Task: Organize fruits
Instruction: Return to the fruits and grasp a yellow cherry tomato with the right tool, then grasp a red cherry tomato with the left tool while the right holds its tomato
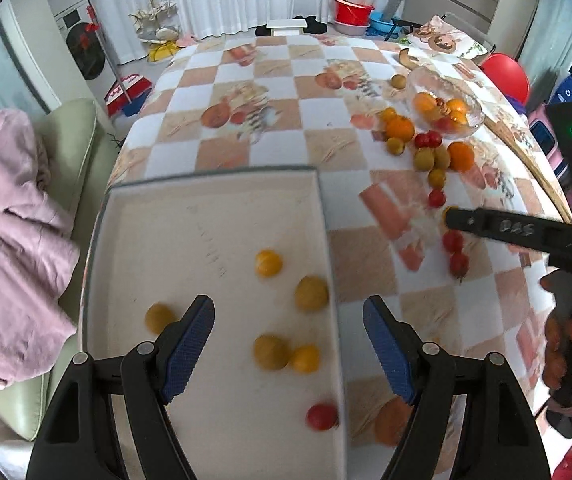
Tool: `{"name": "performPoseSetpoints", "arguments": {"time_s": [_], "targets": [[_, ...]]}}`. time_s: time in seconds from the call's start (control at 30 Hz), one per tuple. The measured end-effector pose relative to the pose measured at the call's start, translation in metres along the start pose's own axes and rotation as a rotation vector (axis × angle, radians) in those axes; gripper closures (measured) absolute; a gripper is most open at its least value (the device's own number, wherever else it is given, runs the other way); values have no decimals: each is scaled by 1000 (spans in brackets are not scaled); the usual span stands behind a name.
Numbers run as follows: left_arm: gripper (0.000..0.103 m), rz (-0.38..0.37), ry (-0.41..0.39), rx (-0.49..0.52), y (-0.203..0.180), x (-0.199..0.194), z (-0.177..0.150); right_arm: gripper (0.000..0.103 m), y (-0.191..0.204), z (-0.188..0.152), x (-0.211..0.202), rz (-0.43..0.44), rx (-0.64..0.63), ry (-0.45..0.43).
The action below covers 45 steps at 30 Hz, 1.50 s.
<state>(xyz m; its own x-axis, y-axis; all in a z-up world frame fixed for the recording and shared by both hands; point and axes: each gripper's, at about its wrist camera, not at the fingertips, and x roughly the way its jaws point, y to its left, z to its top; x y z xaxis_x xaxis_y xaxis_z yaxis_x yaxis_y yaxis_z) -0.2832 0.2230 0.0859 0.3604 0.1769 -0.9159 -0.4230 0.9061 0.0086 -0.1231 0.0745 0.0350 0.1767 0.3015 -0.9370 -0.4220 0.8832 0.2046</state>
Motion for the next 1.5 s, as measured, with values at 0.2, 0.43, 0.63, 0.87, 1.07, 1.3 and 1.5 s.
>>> {"name": "performPoseSetpoints", "arguments": {"time_s": [0.2,0.43,0.63,0.87,1.07,1.3,1.5], "targets": [[25,11,-13,-10,-16,9,24,53,9,8,17,10,-75,20],[25,-1,-25,-9,-37,21,54,80,17,5,20,-69,-229,23],[25,-37,-7,11,-63,43,68,80,-10,5,12,-92,-218,16],[25,-74,29,78,-109,79,77,80,-57,3,-1,-79,-139,14],[25,-59,73,111,-129,104,78,80,-65,5,-1,-59,-119,13],[74,-87,71,158,-140,105,78,80,-69,2,-3,-44,-115,8],[83,-166,77,136,-141,98,78,80,-69,4,-4,-38,-118,14]]}}
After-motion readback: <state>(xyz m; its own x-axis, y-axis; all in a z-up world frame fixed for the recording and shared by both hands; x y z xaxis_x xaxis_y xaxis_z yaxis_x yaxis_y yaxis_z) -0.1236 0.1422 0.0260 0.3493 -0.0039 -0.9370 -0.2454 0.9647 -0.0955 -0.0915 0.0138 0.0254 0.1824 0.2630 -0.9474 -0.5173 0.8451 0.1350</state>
